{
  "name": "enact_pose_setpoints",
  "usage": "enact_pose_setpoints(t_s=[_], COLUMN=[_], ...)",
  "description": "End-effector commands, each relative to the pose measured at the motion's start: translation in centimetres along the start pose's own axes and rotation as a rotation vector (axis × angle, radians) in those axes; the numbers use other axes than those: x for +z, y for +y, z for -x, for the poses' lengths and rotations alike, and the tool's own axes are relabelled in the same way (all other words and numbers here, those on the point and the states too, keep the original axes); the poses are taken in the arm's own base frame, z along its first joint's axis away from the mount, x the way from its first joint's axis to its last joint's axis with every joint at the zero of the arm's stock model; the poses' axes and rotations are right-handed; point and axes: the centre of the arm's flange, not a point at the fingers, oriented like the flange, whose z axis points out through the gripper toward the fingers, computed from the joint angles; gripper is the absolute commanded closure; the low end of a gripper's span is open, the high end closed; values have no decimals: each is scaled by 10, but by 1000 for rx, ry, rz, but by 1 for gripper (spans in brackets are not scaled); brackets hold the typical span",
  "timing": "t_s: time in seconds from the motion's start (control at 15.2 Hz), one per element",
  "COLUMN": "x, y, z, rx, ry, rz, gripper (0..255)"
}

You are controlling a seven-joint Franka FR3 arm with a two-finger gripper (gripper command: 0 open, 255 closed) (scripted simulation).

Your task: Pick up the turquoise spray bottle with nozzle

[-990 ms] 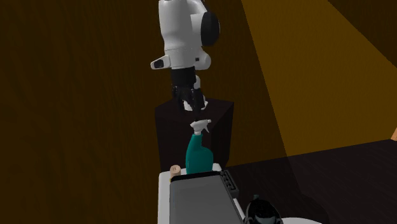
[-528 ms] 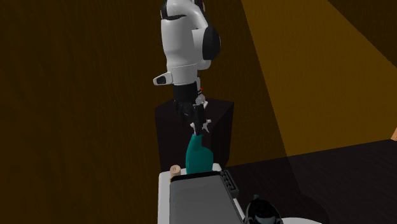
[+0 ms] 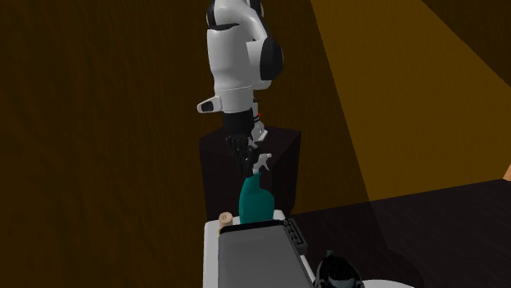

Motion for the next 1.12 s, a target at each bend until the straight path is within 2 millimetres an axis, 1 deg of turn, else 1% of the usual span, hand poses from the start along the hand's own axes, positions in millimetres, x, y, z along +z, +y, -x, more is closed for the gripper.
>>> enact_pose_setpoints(t_s=[0.0, 0.26, 1.06], x=[0, 0, -62], y=[0, 0, -7], z=[0, 1, 5], rx=[0, 0, 0], ry=[0, 0, 0], rz=[0, 0, 0], gripper=[255, 255, 255])
